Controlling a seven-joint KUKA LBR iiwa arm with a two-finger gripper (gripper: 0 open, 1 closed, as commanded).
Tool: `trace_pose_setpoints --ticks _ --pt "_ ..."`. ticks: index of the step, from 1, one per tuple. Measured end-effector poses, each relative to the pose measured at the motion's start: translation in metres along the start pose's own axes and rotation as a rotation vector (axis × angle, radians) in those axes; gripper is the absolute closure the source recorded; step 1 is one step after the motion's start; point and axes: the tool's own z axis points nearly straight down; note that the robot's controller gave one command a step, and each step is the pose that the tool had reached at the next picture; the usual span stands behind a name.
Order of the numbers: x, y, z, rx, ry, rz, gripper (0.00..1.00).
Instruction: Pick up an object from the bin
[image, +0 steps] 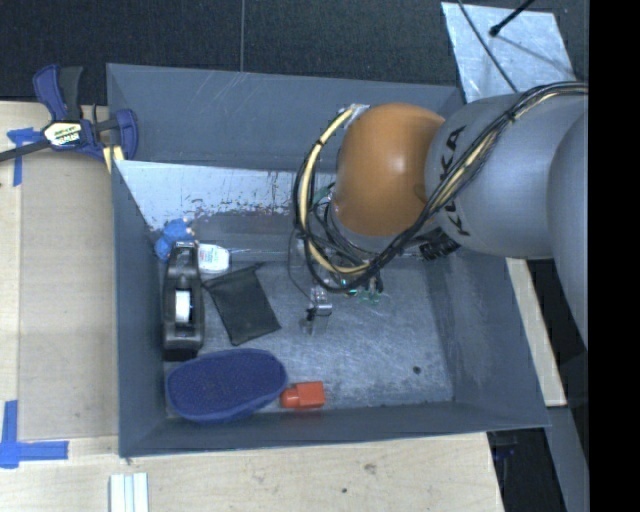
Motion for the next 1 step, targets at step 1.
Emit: trace_pose_setpoints --ticks 1 --pt "-0.0355 -0.0080 -0.0455 -0.001 -0.015 0.027 0.00"
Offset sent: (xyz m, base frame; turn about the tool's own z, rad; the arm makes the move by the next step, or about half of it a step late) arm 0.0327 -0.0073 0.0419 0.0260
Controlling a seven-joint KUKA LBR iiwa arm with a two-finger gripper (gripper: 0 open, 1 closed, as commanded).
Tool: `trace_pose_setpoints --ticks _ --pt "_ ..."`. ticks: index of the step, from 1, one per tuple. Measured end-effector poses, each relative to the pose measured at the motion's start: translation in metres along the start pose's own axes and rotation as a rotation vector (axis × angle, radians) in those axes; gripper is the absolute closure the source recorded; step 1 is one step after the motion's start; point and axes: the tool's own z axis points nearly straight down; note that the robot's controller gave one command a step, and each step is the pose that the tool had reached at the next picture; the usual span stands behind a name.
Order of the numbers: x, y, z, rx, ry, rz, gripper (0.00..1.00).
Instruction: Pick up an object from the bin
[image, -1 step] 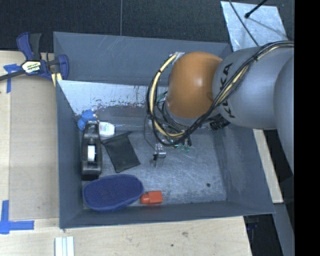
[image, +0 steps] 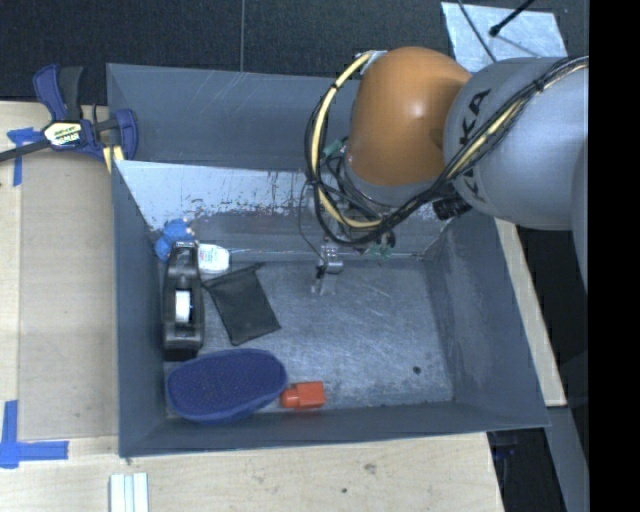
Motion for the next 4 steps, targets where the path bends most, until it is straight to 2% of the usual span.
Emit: trace_pose_setpoints --ticks 1,2,3,4 --pt "0.040 -0.025 0.008 0.000 0.010 -0.183 0.00" --pt "0.019 0.055 0.091 -0.004 0.010 -0.386 0.00" --pt "0.018 0.070 0.121 -0.006 0.007 -1.034 0.00" --pt "0.017 0.071 0.120 -0.006 0.005 -1.030 1.00"
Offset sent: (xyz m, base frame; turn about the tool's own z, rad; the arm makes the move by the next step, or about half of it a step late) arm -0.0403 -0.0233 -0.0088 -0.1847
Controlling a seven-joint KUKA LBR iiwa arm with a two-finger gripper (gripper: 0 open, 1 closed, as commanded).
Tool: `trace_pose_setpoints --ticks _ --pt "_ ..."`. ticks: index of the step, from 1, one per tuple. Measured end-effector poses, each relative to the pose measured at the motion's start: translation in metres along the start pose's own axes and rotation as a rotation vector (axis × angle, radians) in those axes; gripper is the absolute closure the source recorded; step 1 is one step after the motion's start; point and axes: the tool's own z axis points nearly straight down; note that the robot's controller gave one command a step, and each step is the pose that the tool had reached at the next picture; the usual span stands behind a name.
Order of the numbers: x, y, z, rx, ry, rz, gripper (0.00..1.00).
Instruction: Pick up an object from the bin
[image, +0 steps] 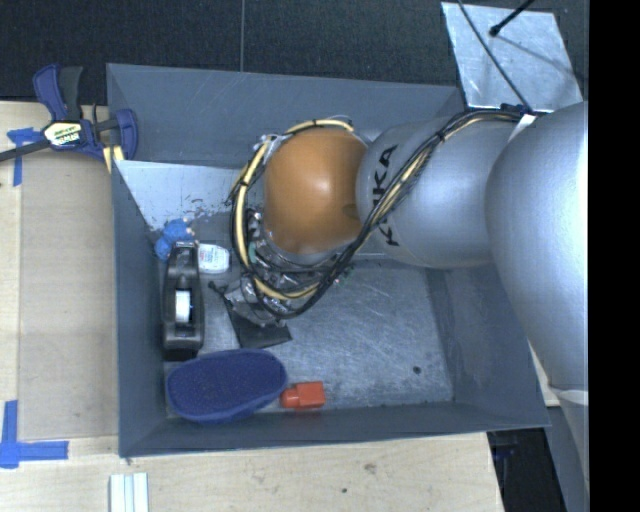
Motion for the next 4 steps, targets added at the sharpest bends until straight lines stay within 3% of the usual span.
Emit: trace_pose_setpoints --ticks 1,2,3,4 --pt "0.028 0.004 -0.036 0.000 0.003 -0.005 1.00" --pt "0.032 0.013 -0.153 0.007 -0.004 -0.018 1.00" --pt "0.025 0.064 -0.085 -0.006 0.006 -0.027 1.00" --pt "0.034 0.070 -0.081 -0.001 0.004 0.229 1.00"
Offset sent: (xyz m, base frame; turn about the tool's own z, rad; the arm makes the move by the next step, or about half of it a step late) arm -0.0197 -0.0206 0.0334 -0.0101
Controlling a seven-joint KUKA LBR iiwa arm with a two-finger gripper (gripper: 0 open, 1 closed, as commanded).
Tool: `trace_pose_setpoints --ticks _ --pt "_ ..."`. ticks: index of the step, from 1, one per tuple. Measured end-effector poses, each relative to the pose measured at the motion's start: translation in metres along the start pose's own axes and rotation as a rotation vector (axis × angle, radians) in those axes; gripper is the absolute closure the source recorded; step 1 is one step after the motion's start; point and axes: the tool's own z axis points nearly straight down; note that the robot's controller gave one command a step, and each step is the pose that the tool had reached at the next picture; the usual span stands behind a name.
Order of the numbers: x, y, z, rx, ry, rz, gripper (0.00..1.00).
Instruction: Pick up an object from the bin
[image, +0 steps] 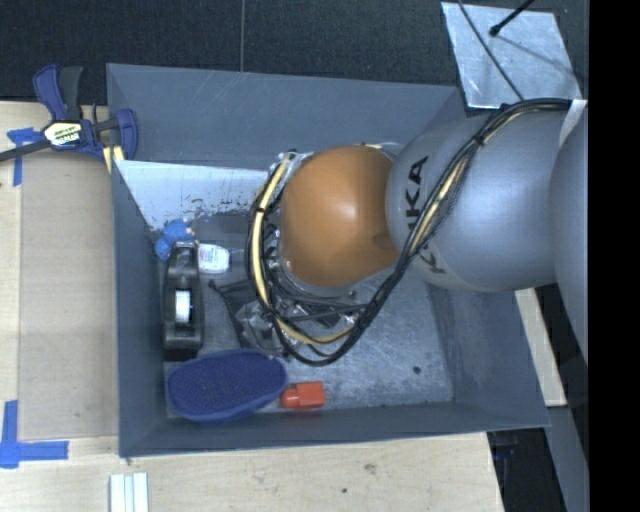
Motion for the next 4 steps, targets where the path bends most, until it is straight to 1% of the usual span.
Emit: trace_pose_setpoints --ticks 1,2,3,4 --pt "0.000 0.000 0.000 0.000 0.000 -0.001 0.00" --pt "0.008 -0.053 0.079 -0.002 0.004 -0.268 0.00" --pt "0.006 -0.052 0.076 0.000 -0.001 -0.269 1.00" --pt "0.006 -0.052 0.076 0.000 0.000 -0.269 0.00"
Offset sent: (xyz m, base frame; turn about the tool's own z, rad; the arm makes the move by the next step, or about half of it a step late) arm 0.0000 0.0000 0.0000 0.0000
